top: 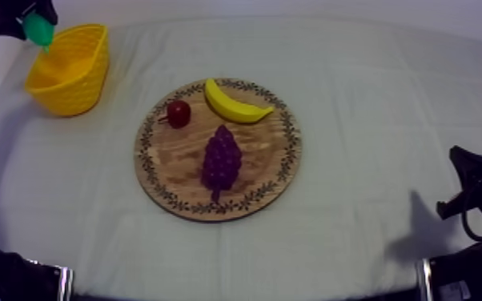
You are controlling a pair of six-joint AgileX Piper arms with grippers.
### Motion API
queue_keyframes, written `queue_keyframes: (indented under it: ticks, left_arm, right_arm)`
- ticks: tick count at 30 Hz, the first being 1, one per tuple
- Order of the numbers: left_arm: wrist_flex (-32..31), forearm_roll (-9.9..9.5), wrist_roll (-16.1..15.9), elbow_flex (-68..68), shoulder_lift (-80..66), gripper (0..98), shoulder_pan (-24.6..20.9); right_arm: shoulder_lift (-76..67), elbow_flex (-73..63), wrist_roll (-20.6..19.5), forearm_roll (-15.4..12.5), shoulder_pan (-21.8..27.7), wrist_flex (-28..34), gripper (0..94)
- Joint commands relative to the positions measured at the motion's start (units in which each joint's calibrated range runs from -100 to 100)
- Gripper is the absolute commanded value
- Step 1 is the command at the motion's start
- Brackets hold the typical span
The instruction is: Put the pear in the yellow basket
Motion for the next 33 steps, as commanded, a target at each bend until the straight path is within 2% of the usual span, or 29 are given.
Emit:
queue_keyframes:
  ticks: [1, 14, 33]
  left_arm:
    - [-0.03, 0.02, -0.17, -0.79, 0.27, 56.9, -0.14]
    - [-0.22, 0.27, -0.60, -4.39, 5.06, 57.8, -0.81]
    - [-3.24, 0.91, -0.89, -13.72, 21.17, 57.9, -1.41]
  right_arm:
    - [-0.03, -0.02, 0.02, 0.01, -0.01, 0.02, 0.2]
    - [-0.03, -0.02, 0.02, 0.01, -0.01, 0.02, 0.2]
    - [-0.03, -0.02, 0.02, 0.01, -0.01, 0.02, 0.2]
